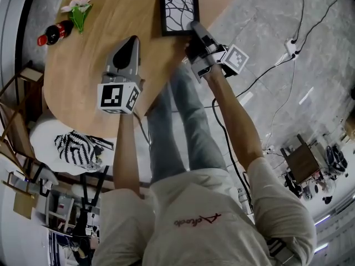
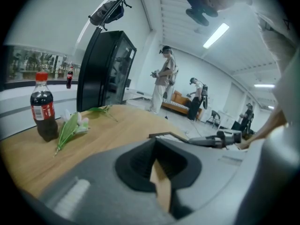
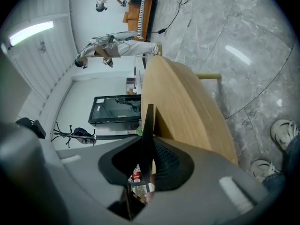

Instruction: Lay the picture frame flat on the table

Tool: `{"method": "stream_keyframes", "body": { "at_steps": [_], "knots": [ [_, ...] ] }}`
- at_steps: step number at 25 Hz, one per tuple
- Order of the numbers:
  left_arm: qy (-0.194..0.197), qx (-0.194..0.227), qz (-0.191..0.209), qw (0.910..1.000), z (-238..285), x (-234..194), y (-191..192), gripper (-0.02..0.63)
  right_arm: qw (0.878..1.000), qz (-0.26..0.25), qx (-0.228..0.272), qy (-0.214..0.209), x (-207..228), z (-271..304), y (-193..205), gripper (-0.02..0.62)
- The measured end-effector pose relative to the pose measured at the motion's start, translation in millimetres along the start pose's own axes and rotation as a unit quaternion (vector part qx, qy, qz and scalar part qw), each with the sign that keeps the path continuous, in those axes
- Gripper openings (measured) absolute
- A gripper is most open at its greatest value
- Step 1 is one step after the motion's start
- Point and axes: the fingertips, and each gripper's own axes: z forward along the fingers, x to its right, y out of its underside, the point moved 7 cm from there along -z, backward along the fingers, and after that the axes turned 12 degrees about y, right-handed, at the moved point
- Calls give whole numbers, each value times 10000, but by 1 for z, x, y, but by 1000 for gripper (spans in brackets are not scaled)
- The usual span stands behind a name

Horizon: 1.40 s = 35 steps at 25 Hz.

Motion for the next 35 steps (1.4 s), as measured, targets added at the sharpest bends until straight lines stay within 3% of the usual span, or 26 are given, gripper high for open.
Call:
{"method": "stream_keyframes", "body": {
  "at_steps": [10, 14, 21, 23, 27, 32, 35],
  "knots": [
    [-13, 20, -28, 10000, 0, 1, -5, 0, 9978, -187, -36, 641, 6, 1, -1, 88],
    [-13, 30, -31, 10000, -1, 1, -8, 0, 9961, -425, -166, 753, 4, 4, 1, 159],
    [18, 30, -28, 10000, 1, 1, -11, 0, 9843, -1327, -509, 1048, -6, 9, 4, 213],
    [30, 32, -39, 10000, 0, 1, -13, 0, 9705, -1911, -677, 1303, -12, 11, 9, 222],
    [30, 38, -57, 10000, 0, 2, -12, 0, 9271, -3184, -1073, 1664, -16, 14, 17, 236],
    [40, 58, -61, 10000, 0, 3, -15, 0, 8873, -4033, -1291, 1825, -20, 14, 23, 253],
    [47, 68, -58, 9999, 0, 2, -16, 0, 8407, -4840, -1369, 2003, -21, 15, 29, 279]
  ]
}}
